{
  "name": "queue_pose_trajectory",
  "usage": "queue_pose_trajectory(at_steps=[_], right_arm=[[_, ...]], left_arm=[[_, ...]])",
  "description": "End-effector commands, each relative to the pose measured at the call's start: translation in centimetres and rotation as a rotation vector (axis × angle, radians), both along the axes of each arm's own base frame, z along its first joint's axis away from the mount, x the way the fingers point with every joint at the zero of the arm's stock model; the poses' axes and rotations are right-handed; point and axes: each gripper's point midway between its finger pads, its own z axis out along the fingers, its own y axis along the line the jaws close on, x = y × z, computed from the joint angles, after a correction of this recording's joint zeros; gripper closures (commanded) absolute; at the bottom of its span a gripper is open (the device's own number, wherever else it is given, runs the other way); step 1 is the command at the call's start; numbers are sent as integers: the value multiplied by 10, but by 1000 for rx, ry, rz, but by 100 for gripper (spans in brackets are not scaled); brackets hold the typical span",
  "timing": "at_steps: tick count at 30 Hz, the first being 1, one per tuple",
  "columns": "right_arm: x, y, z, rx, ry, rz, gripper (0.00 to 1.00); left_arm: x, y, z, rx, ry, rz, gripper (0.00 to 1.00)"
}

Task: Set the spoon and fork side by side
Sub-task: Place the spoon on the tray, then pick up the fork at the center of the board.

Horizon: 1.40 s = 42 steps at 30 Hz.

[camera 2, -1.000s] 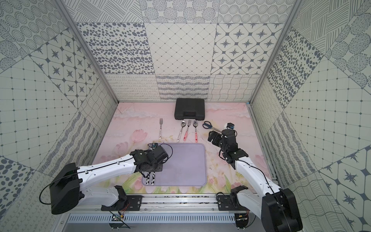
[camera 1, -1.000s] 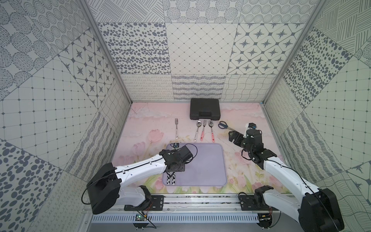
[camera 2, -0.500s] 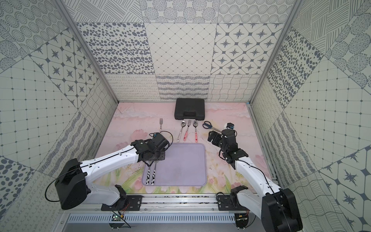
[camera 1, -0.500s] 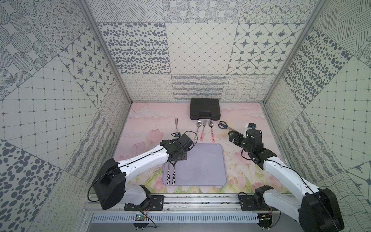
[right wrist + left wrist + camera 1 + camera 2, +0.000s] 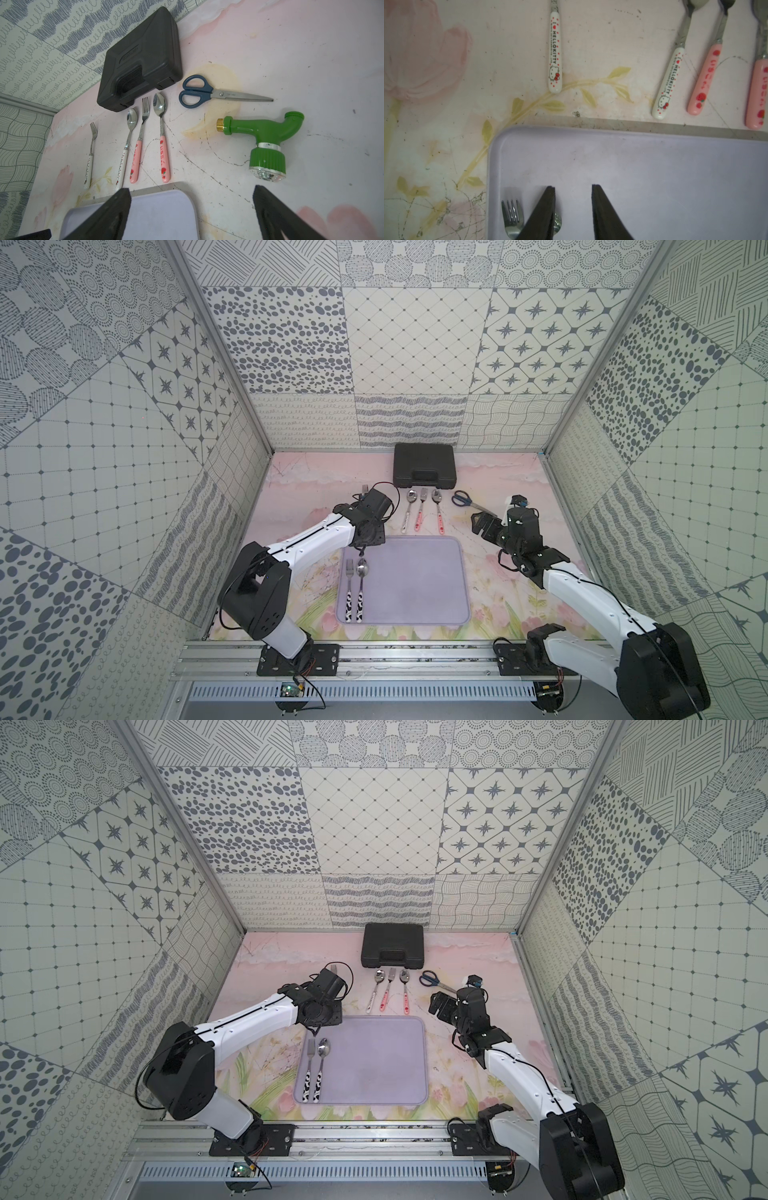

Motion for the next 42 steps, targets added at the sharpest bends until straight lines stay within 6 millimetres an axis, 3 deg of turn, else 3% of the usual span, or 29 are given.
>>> queue_pose_trajectory(at_steps=[1, 6, 17, 25, 34, 42], right_arm=[[4, 2, 5, 11, -31, -5, 3], [3, 3, 6, 16, -32, 2, 3], [3, 0, 6, 2, -35, -11, 3], [5, 1, 1, 3, -20, -8, 3], [4, 0, 2, -1, -25, -11, 3], [4, 0, 2, -1, -23, -11, 3]], left_arm=[[32, 6, 1, -27, -21, -30, 67], [56, 19, -7, -33, -27, 3, 68], [98, 22, -37, -16, 14, 8, 68], [123, 24, -47, -4, 28, 8, 69], [138, 27, -62, 32, 64, 2, 73], [139, 33, -74, 60, 88, 10, 76]])
